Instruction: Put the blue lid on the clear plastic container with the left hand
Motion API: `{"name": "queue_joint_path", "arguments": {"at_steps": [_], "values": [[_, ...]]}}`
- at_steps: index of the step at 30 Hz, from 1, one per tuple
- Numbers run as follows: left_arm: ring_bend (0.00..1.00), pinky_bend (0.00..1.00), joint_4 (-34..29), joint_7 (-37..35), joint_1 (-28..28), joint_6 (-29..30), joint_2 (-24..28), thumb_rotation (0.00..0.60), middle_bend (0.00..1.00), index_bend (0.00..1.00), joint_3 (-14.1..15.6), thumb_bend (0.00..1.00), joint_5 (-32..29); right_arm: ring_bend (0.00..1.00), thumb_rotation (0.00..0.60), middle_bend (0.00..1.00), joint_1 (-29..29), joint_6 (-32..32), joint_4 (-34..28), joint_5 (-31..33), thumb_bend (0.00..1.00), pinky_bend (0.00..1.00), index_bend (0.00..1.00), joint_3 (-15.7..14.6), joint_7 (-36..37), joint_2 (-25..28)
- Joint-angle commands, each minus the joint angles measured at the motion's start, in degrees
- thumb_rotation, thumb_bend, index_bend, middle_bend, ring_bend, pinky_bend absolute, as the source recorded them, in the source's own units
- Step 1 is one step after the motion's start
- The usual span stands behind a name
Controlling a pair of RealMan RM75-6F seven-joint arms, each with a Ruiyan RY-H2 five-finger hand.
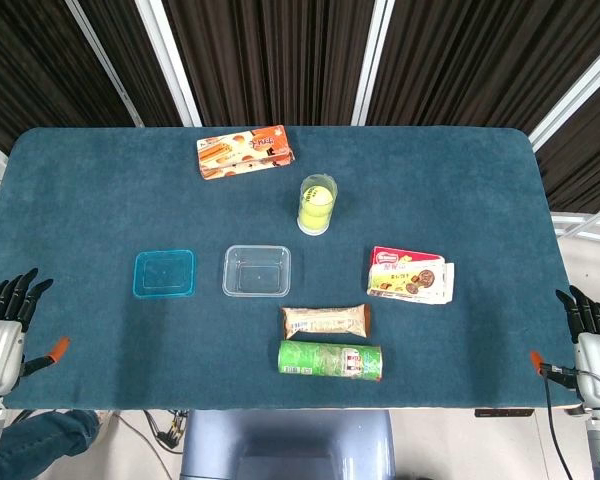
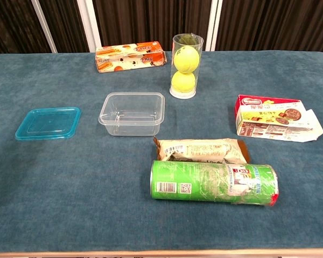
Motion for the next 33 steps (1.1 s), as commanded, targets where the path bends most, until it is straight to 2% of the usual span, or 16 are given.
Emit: {"name": "queue_joint_path", "arguments": {"at_steps": [1,9,15,21,25,29,33], "values": [[0.0,0.0,0.0,0.19,-0.07,-0.29,-0.01,0.6,0.0,0.11,-0.13,0.22,-0.48,0.0,0.6,0.0,0.0,-0.03,-0.01,0.01,0.29,0.0,0.1,-0.03,-0.04,0.01],[0.0,0.0,0.15,-0.19,-0.4,-0.85,0.33,0.6,0.0,0.09,-0.54,0.18,-1.18,0.0,0.6,0.0,-0.01,-0.04,-0.1,0.1,0.29,0.0,0.1,-0.03,-0.11,-0.02],[0.0,0.0,0.56,1.53,-2.82,-4.07,1.09,0.6,0.0,0.01,-3.04,0.15,-4.54,0.0,0.6,0.0,0.09,-0.39,-0.13,0.53,0.29,0.0,0.1,0.07,-0.1,-0.02],[0.0,0.0,-3.37,0.98,-10.25,-18.45,6.03,0.6,0.0,0.0,-5.81,0.13,-10.97,0.0,0.6,0.0,0.17,-0.83,-0.27,0.69,0.29,0.0,0.1,0.0,0.3,0.03],[0.0,0.0,-2.11,5.89,-16.78,-28.59,7.74,0.6,0.0,0.0,-7.61,0.13,-17.03,0.0,0.6,0.0,0.14,-0.92,-0.35,1.05,0.29,0.0,0.1,0.09,0.5,0.0],[0.0,0.0,-0.48,9.66,-20.72,-32.9,6.69,0.6,0.0,0.0,-8.69,0.09,-22.21,0.0,0.6,0.0,0.05,-1.28,-0.55,1.87,0.29,0.0,0.1,0.2,0.91,0.12],[0.0,0.0,1.28,11.02,-23.19,-33.79,4.08,0.6,0.0,0.0,-9.74,0.05,-25.69,0.0,0.6,0.0,-0.06,-1.6,-0.93,2.59,0.29,0.0,0.1,0.31,1.38,0.29]]}}
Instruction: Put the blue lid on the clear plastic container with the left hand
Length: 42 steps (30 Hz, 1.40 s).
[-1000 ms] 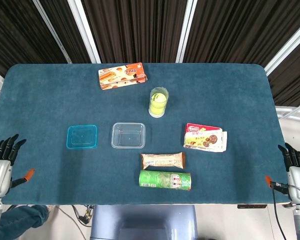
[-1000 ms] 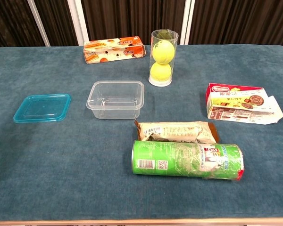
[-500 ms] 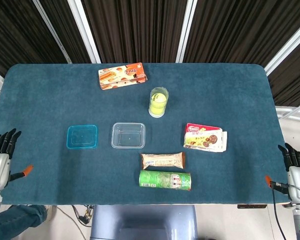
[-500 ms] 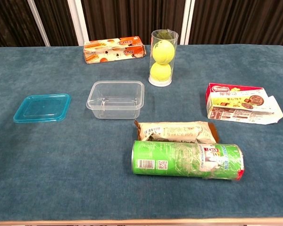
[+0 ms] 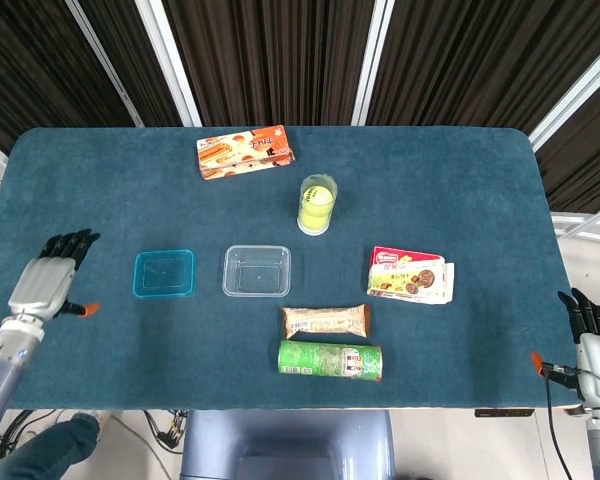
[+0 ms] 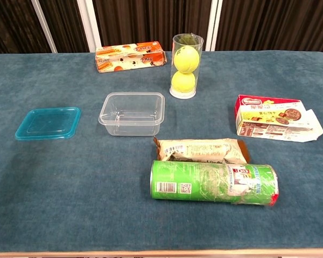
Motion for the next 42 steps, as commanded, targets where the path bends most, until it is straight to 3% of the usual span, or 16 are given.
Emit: {"name": "queue_joint_path", "arguments": {"at_steps": [1,9,31,42], "values": [[0.0,0.0,2.18,1.65,-2.85,-2.39,-2.28,0.6,0.0,0.0,-1.18,0.05,-3.78,0.0,0.6,0.0,-0.04,-0.26,-0.22,0.32,0.29,0.0,0.1,0.06,0.25,0.18],[0.0,0.0,8.59,6.14,-8.12,-7.96,-7.47,0.6,0.0,0.0,0.46,0.05,-10.75,0.0,0.6,0.0,0.15,-1.24,-0.49,1.35,0.29,0.0,0.1,0.33,1.03,0.55],[0.0,0.0,22.64,7.2,-14.66,-12.54,-19.49,0.6,0.07,0.01,2.64,0.05,-13.72,0.0,0.6,0.0,0.08,-1.8,-1.38,2.7,0.29,0.0,0.1,0.58,1.05,1.02],[0.0,0.0,24.22,6.73,-16.03,-13.88,-21.55,0.6,0.09,0.0,4.2,0.05,-12.35,0.0,0.6,0.0,0.08,-1.83,-1.34,2.94,0.29,0.0,0.1,0.69,1.05,1.08]]}}
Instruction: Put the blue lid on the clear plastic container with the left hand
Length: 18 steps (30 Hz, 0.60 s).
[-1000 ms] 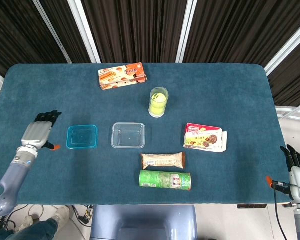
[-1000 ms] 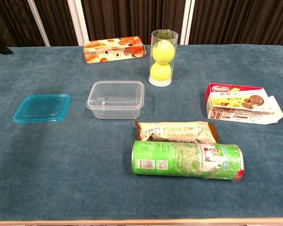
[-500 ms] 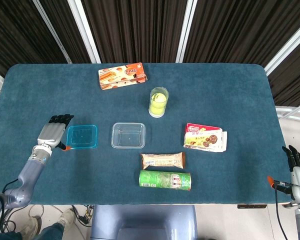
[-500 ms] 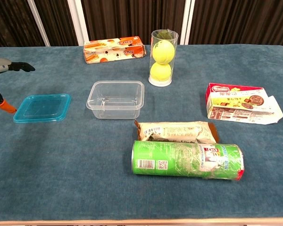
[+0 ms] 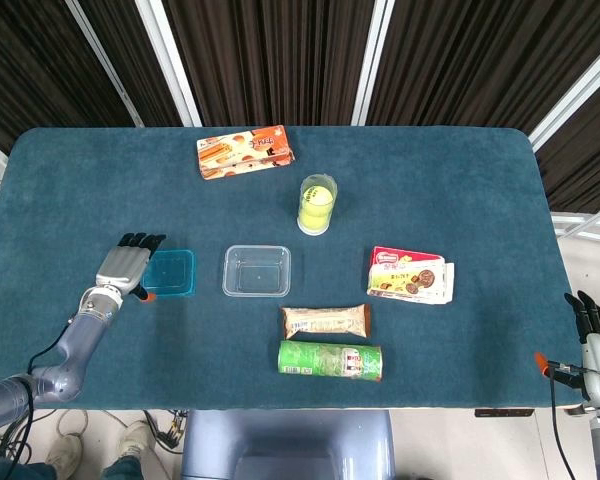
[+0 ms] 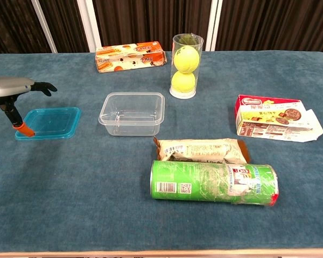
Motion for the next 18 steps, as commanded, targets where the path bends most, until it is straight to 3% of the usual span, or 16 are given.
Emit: {"name": "queue_joint_path", "arguments": {"at_steps": [1,18], "values": [[0.0,0.0,-0.35,-0.3,0.0,0.07,-0.15,0.6,0.09,0.0,0.31,0.05,0.41,0.0,0.6,0.0,0.03,0.02,0.07,-0.04,0.29,0.0,0.1,0.02,-0.08,0.0],[0.0,0.0,0.8,-0.19,-1.21,0.12,-1.47,0.6,0.1,0.0,1.08,0.05,0.29,0.0,0.6,0.0,0.06,-0.08,0.02,-0.01,0.29,0.0,0.1,-0.03,-0.29,0.05]]}}
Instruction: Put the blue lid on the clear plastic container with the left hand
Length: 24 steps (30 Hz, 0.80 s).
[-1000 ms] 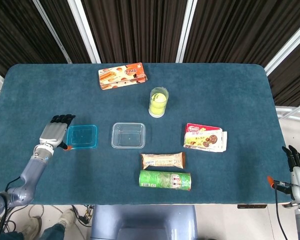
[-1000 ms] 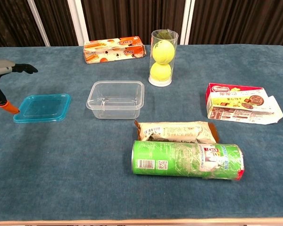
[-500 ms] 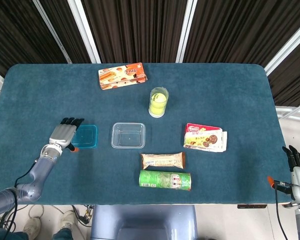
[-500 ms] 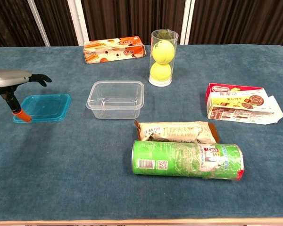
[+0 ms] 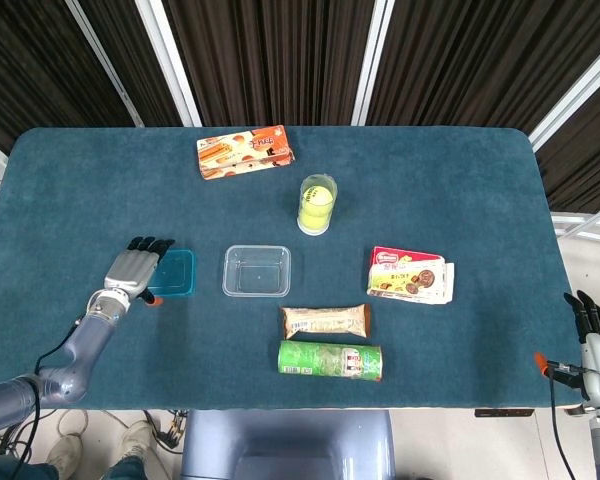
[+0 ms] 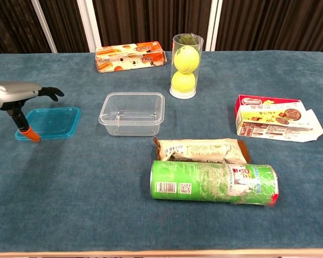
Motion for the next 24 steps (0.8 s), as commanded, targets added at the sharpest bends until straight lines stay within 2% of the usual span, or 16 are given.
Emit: {"name": "queue_joint_path", "arguments": {"at_steps": [1,24], "values": [[0.0,0.0,0.39,0.05,-0.2,0.0,-0.22,0.6,0.1,0.0,-0.03,0.05,-0.22,0.0,0.6,0.0,-0.04,0.09,-0.11,0.0,0.29,0.0,0.1,-0.01,-0.01,0.1],[0.0,0.0,3.03,1.29,-2.12,-2.66,-1.57,0.6,0.1,0.0,1.6,0.05,-3.03,0.0,0.6,0.0,0.04,-0.11,-0.09,-0.04,0.29,0.0,0.1,-0.05,0.12,0.08]]}}
